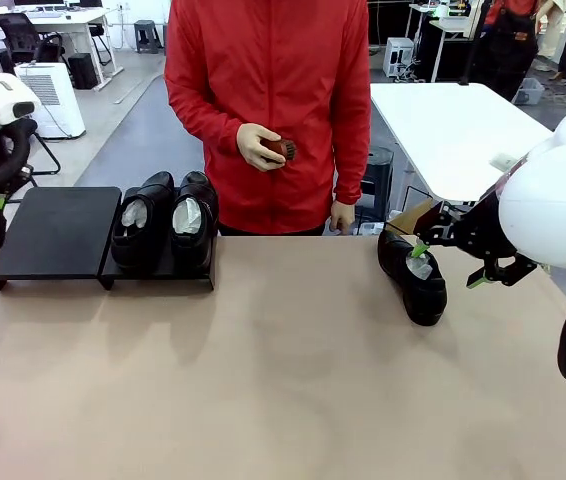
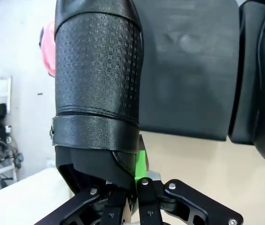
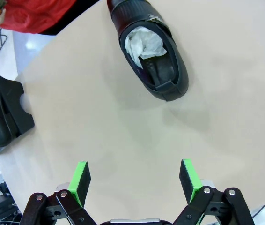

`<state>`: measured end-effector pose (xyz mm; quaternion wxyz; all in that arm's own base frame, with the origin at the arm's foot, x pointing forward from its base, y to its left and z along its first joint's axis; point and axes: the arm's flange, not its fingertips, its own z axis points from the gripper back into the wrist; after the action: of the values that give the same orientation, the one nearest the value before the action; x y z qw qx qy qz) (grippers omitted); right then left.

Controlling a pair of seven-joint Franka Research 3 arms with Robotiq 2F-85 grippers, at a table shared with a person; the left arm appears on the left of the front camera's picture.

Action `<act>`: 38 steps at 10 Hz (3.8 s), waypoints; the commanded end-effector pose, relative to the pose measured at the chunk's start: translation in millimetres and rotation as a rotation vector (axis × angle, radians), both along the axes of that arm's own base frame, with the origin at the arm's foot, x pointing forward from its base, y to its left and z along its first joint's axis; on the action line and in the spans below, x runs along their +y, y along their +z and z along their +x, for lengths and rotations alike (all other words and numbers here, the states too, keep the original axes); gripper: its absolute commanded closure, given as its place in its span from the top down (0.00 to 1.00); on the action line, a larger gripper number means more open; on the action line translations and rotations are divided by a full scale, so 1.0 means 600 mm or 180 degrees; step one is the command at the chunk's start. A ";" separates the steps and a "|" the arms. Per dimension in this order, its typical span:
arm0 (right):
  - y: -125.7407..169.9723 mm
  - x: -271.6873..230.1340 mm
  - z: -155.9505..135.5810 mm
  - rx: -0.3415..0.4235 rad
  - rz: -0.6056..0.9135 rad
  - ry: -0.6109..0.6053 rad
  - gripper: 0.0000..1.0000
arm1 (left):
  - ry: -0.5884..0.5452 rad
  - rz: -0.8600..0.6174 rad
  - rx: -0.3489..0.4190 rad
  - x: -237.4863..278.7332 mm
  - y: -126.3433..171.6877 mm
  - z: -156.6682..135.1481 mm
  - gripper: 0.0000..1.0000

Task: Organize the shoes by placing them on the stand.
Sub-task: Place the Shoe from the middle of the table onto the Shoes Stand.

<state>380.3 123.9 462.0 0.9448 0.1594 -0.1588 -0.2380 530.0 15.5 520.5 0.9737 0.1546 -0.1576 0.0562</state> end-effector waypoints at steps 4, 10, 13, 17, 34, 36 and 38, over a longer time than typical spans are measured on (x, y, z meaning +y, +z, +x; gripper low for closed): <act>0.000 -0.002 0.003 -0.0038 0.0033 0.0053 1.00 | -0.0241 -0.0313 0.0089 -0.002 0.023 0.029 0.00; 0.000 -0.002 0.003 -0.0038 0.0033 0.0053 1.00 | -0.0161 0.0063 0.0015 -0.015 -0.003 0.042 0.00; 0.000 -0.002 0.003 -0.0038 0.0033 0.0053 1.00 | -0.0111 0.0177 -0.0138 -0.004 -0.045 0.089 0.00; 0.000 -0.002 0.003 -0.0038 0.0033 0.0053 1.00 | -0.0210 0.0379 -0.0046 0.015 -0.086 0.122 0.00; 0.000 -0.002 0.003 -0.0038 0.0033 0.0053 1.00 | -0.0392 0.0196 -0.0025 0.032 -0.158 0.110 0.16; 0.000 -0.002 0.003 -0.0038 0.0033 0.0053 1.00 | -0.0279 0.0049 -0.0164 0.036 -0.155 0.108 0.54; 0.000 -0.002 0.003 -0.0038 0.0033 0.0053 1.00 | -0.0123 -0.0082 -0.0271 0.041 -0.148 0.103 0.93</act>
<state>380.3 123.9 462.1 0.9448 0.1594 -0.1589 -0.2380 598.8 37.5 431.6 0.9708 0.1485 -0.1865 0.0280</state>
